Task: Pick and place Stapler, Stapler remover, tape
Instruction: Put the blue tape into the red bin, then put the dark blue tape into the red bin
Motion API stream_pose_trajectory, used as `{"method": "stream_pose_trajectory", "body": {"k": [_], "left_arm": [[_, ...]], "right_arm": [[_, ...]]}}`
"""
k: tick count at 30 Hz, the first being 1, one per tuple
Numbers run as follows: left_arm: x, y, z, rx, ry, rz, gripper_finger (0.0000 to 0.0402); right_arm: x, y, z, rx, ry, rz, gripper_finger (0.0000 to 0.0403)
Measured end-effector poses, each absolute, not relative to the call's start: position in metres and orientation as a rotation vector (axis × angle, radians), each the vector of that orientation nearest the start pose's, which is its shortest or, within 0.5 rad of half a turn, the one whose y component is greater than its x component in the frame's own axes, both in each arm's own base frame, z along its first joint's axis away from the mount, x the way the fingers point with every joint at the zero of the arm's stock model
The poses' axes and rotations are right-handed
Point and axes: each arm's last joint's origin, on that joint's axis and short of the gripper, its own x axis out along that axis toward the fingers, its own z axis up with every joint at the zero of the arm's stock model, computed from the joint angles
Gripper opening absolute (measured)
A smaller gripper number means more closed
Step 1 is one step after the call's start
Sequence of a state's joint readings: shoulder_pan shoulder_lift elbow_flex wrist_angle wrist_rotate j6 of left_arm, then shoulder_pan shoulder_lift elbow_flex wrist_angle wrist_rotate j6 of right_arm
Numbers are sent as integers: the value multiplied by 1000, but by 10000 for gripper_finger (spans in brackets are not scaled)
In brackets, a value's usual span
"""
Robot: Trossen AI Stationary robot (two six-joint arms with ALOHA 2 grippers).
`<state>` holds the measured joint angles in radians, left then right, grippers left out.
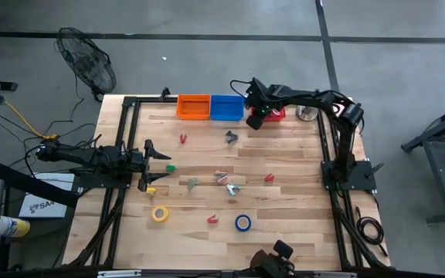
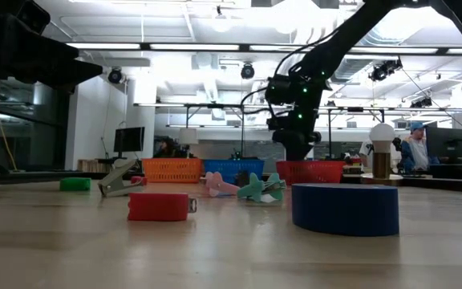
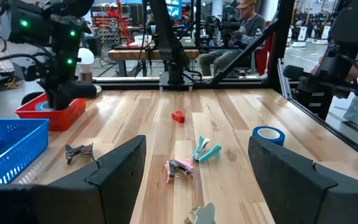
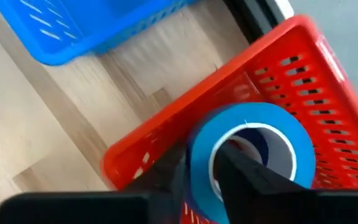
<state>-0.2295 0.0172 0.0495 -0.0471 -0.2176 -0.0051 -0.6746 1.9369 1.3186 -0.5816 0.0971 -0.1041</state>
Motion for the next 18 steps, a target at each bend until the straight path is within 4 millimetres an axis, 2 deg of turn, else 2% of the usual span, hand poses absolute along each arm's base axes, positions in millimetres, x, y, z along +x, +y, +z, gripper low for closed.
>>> {"method": "stream_pose_trajectory", "body": {"k": [6, 18], "left_arm": [[94, -16, 174, -2, 14, -12, 280], [94, -16, 174, -2, 14, -12, 280]], "right_arm": [[297, -241, 173, 264, 1194, -626, 128], [277, -224, 239, 218, 1079, -692, 144]]}}
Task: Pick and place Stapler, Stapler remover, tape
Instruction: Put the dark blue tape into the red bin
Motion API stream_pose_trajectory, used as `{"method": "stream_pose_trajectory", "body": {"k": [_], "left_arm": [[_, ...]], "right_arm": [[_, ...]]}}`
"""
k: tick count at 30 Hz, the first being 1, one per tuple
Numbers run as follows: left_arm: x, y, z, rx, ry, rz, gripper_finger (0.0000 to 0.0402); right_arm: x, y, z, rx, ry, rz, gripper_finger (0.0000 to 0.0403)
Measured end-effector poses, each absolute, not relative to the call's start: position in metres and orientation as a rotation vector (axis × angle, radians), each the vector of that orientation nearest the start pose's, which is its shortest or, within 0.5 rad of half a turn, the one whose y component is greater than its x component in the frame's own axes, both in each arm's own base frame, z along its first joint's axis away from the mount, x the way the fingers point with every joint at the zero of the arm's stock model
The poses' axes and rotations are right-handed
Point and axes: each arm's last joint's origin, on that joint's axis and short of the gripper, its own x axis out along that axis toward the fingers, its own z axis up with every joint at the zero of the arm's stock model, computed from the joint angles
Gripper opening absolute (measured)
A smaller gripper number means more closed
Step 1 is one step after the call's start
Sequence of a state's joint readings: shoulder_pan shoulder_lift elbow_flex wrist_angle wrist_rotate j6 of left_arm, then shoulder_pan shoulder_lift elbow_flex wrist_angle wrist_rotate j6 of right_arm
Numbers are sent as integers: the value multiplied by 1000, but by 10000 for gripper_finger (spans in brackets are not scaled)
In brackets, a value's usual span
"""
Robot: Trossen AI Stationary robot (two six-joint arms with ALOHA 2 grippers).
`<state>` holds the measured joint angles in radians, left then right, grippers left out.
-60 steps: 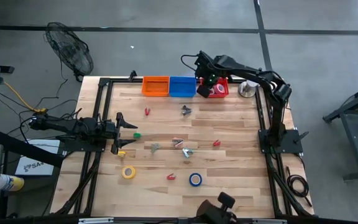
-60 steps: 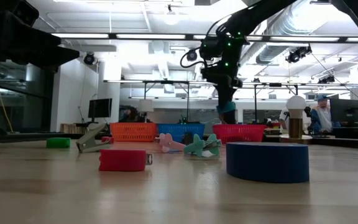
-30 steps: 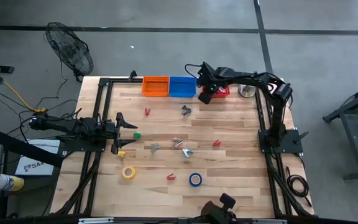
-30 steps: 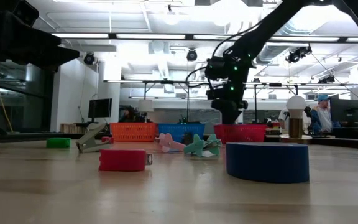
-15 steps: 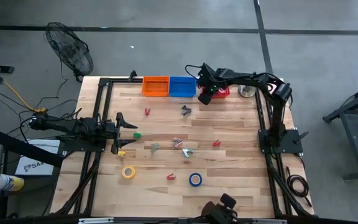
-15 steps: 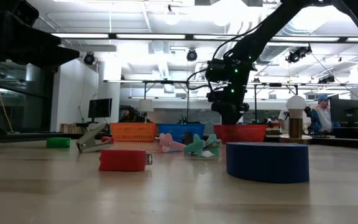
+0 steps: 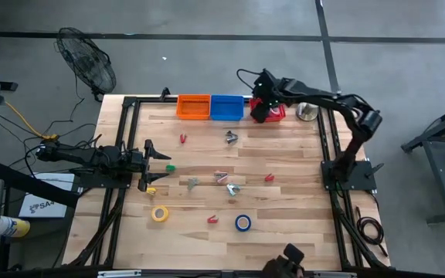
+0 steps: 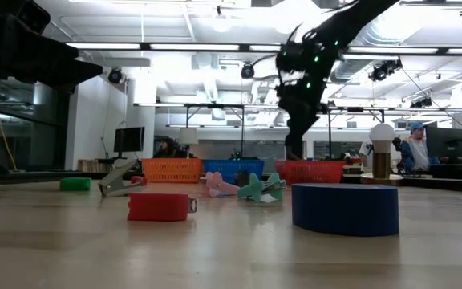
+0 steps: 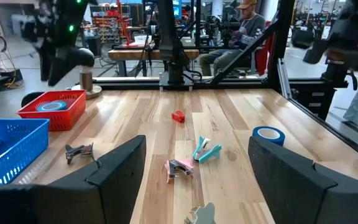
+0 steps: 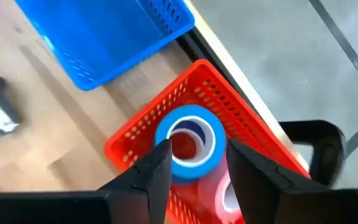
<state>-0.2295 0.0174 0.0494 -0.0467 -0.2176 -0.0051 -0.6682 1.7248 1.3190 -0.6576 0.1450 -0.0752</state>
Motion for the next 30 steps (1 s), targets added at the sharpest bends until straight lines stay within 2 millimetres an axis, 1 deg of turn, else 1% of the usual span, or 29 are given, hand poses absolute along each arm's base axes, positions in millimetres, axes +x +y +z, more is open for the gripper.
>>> {"method": "stream_pose_trajectory", "body": {"k": [2, 4, 8, 14, 20, 25, 28, 30], "left_arm": [[94, -16, 174, -2, 14, -12, 280], [94, -16, 175, -2, 14, -12, 280], [94, -16, 174, -2, 15, -12, 280], [94, -16, 174, -2, 14, -12, 280], [94, -16, 174, -2, 14, -12, 280], [94, -16, 175, -2, 14, -12, 280], [94, -16, 175, -2, 14, -12, 280], [94, -16, 175, -2, 14, -12, 280]], "right_arm": [[275, -216, 247, 245, 1064, -674, 145], [276, -204, 254, 265, 1057, -624, 145], [285, -172, 259, 260, 1100, -508, 145], [306, -110, 259, 199, 1171, -358, 146], [320, -48, 259, 145, 1182, -239, 146], [324, 3, 258, 109, 1182, -155, 146], [321, 31, 251, 75, 1191, -133, 146], [317, 46, 244, 65, 1199, -127, 146]]}}
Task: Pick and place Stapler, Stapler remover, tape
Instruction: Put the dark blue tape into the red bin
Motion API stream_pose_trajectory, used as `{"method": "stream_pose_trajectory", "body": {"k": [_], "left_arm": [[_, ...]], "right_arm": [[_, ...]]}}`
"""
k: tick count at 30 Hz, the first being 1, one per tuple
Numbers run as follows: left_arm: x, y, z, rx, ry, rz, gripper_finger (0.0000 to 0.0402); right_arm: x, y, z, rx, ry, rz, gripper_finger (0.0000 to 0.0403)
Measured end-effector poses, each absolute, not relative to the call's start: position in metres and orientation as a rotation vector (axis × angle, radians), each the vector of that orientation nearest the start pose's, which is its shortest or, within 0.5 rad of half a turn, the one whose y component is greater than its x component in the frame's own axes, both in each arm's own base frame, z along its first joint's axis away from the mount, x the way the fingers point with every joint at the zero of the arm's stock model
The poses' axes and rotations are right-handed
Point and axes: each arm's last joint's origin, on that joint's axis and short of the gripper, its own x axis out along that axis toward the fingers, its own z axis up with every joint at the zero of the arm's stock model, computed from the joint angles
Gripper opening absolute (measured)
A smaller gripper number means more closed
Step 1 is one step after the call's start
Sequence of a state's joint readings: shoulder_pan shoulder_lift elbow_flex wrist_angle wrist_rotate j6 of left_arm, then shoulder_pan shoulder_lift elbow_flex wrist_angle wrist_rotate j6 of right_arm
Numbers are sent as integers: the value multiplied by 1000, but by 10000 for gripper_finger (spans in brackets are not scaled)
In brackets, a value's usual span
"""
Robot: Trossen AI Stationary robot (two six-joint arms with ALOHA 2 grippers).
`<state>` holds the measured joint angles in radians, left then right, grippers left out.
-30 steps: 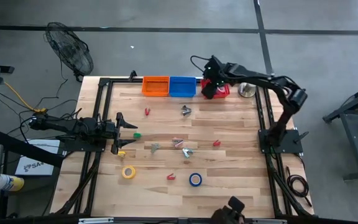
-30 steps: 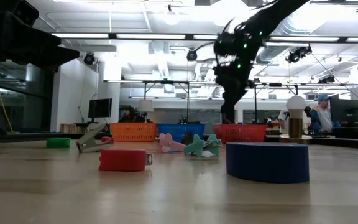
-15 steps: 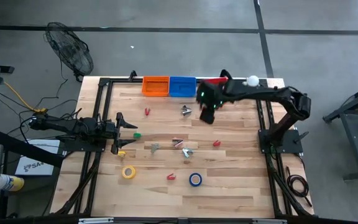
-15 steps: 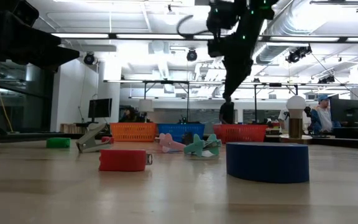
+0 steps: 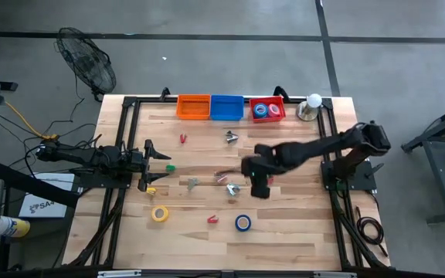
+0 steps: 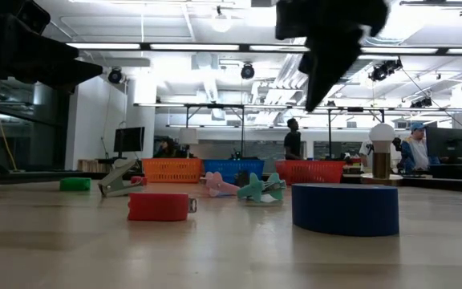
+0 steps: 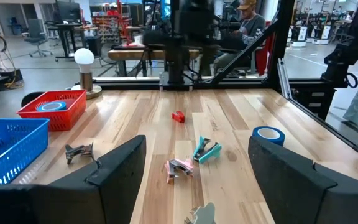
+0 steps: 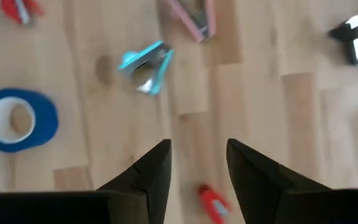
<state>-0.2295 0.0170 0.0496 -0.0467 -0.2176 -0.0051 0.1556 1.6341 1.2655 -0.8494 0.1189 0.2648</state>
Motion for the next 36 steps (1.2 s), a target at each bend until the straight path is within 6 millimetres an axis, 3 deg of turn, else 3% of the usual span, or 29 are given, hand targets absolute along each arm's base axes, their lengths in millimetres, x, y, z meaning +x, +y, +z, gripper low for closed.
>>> {"method": "stream_pose_trajectory", "body": {"k": [8, 17, 29, 36], "left_arm": [[94, -16, 174, -2, 14, -12, 280], [94, -16, 174, -2, 15, -12, 280], [94, -16, 175, -2, 14, -12, 280], [94, -16, 175, -2, 14, -12, 280]], "right_arm": [[303, 90, 214, 70, 1235, -7, 146], [313, 128, 187, -154, 1194, 318, 146], [350, 138, 170, 30, 1205, 202, 146], [357, 142, 165, 43, 1252, 213, 146]]}}
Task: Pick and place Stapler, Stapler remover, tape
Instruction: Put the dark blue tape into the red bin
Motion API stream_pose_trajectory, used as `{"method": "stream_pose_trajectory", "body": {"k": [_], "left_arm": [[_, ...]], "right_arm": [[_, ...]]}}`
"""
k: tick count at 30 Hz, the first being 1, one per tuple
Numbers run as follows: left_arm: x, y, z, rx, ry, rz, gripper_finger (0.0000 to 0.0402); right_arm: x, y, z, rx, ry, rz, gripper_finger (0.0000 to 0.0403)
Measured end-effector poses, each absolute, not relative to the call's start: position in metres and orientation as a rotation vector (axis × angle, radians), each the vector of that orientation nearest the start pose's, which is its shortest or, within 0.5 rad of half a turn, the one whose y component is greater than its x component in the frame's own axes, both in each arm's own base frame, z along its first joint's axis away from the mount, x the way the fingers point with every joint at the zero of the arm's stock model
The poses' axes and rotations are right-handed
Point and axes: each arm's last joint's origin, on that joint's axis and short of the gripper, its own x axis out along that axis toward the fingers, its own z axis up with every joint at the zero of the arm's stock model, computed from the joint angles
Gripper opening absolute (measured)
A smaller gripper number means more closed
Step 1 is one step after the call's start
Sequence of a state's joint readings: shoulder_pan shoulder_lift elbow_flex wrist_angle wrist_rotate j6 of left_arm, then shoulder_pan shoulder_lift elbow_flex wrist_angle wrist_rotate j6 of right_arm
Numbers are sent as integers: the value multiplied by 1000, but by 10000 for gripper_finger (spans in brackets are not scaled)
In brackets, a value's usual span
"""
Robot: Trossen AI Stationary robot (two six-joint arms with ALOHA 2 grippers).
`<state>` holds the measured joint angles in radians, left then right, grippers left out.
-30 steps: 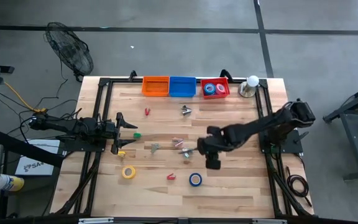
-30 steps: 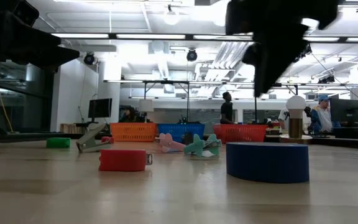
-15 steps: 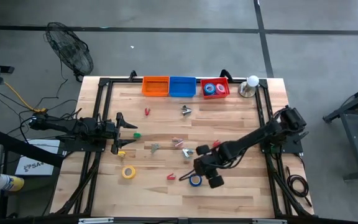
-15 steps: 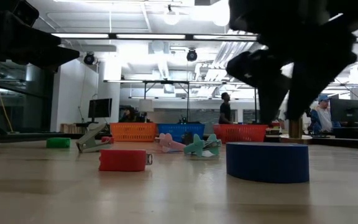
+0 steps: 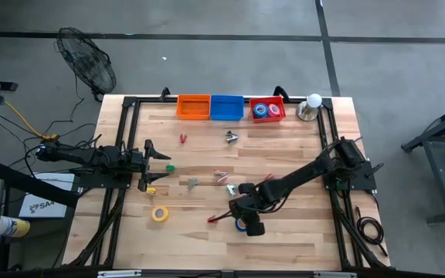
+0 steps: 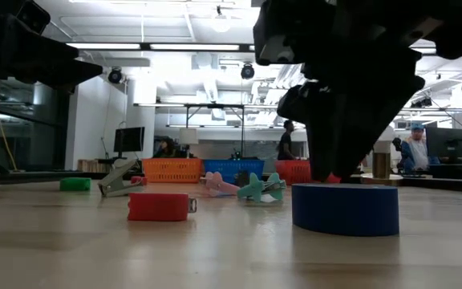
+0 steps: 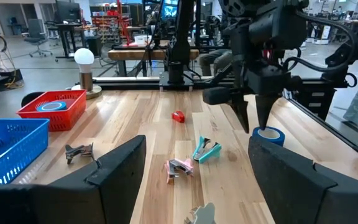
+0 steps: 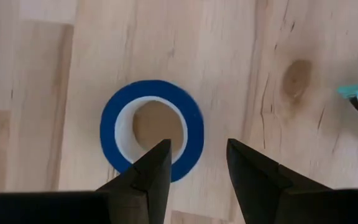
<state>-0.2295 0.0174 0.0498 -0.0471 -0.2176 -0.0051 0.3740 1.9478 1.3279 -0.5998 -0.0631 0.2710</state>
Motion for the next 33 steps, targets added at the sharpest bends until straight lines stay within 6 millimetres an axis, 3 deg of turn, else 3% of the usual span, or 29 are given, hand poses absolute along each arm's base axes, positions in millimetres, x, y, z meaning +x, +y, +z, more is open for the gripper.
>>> {"method": "stream_pose_trajectory", "body": {"k": [15, 20, 27, 33], "left_arm": [[94, -16, 175, -2, 14, -12, 280], [94, -16, 175, -2, 14, -12, 280], [94, -16, 174, -2, 15, -12, 280], [94, -16, 174, -2, 14, -12, 280]], "right_arm": [[358, 145, 151, 24, 1296, 211, 140], [356, 144, 151, 20, 1311, 207, 109], [356, 144, 150, 19, 1320, 205, 29], [350, 138, 157, 37, 1348, 131, 27]]}}
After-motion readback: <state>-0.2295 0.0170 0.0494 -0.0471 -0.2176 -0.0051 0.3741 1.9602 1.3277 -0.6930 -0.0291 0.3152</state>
